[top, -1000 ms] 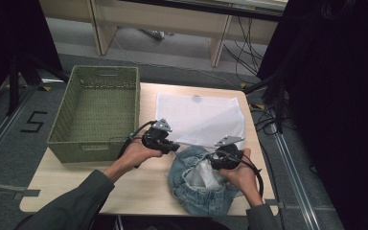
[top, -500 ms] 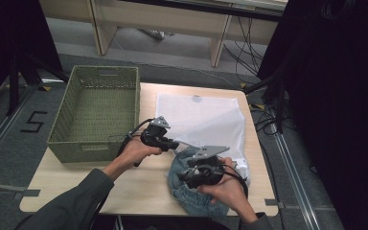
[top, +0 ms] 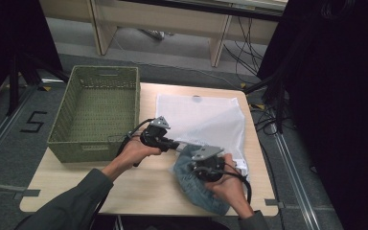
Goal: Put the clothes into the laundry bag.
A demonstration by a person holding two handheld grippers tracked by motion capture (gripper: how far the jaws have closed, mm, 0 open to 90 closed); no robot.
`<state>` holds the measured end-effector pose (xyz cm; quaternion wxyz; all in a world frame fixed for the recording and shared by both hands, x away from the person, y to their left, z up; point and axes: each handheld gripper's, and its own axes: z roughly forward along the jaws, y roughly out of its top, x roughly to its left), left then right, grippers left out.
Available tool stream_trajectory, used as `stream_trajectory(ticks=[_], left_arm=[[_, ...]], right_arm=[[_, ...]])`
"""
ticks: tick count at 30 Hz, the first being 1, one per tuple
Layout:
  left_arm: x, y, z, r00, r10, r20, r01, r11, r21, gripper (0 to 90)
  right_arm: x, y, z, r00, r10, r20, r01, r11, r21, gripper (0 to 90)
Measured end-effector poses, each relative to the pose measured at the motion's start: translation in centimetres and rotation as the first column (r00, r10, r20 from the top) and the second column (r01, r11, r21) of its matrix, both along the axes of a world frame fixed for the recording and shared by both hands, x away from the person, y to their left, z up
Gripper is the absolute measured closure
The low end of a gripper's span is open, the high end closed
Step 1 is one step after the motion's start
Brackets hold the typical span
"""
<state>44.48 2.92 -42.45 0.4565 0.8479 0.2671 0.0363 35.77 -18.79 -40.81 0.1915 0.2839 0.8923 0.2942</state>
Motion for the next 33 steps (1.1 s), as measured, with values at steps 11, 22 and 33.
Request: stream_trajectory(ticks=[11,22,33], left_arm=[[-0.5,-0.8,0.6,0.9989,-0.04,0.026,0.039,0.9991,0.016,85.2],[-0.7,-0.9,-0.2,0.9994,-0.034,-0.004,0.034,0.9994,0.005,84.9],[-0.4,-0.9,-0.3,0.9996,-0.026,-0.012,0.026,0.9996,0.007,84.9]], right_arm=[[4.1,-2.0,-2.4,0.989,-0.147,-0.022,0.146,0.9887,-0.034,77.4],[4.0,-1.2,-3.1,0.991,-0.134,0.012,0.134,0.9895,-0.054,78.2],[5.8,-2.3,-3.4,0.9764,-0.2,0.081,0.203,0.9785,-0.035,77.5]])
